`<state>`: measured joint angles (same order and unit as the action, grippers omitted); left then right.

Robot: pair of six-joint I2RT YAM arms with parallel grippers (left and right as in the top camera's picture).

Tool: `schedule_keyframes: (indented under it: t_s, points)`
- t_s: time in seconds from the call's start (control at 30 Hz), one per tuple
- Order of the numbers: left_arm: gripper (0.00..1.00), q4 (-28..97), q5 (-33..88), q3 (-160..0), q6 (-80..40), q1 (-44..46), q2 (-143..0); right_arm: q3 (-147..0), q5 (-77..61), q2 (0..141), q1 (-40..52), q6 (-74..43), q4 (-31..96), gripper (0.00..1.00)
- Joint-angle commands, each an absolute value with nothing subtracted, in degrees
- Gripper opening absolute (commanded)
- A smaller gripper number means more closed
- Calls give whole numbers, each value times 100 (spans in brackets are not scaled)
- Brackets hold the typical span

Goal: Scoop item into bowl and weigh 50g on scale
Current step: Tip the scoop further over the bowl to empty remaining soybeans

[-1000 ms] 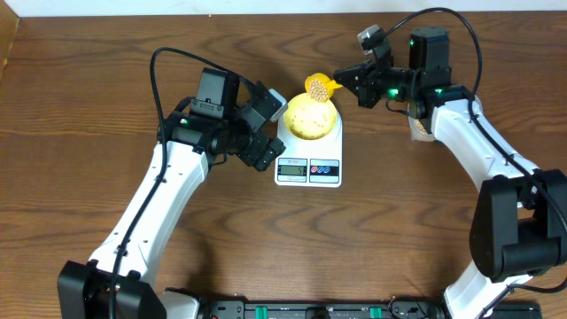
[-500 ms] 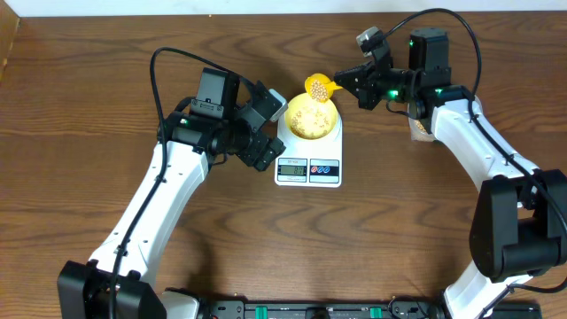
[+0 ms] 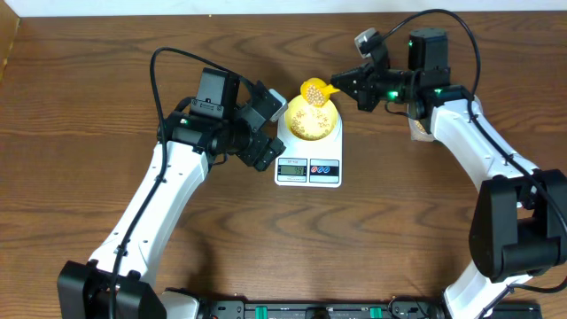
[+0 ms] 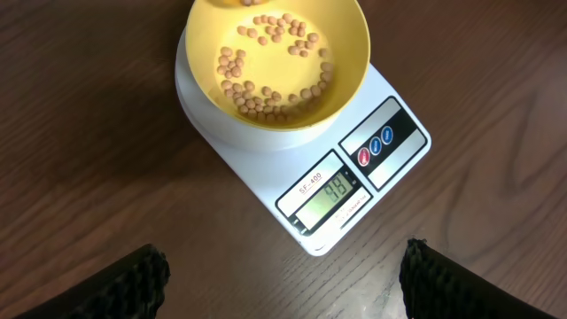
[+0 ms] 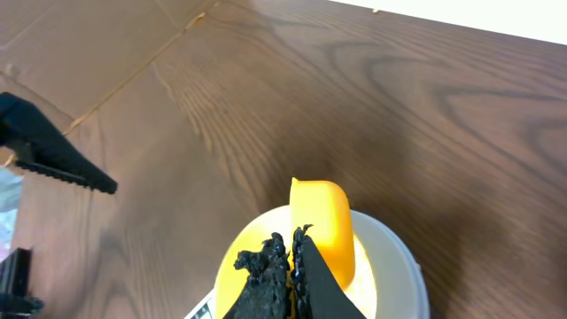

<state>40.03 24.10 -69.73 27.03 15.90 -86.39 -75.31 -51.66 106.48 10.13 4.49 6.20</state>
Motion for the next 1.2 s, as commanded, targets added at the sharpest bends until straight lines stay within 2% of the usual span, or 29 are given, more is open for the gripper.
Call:
schedule_keyframes:
  t_s: [0.0,1.17]
  points:
    - [86,4003,2486,-6910,2740,1566,-8615,-7520,-5439,10707,1138,545,624,1]
    - [86,4003,2484,-6910,2740,1566,-8615,-7520,-5391,10707,1323,2294,1208,1]
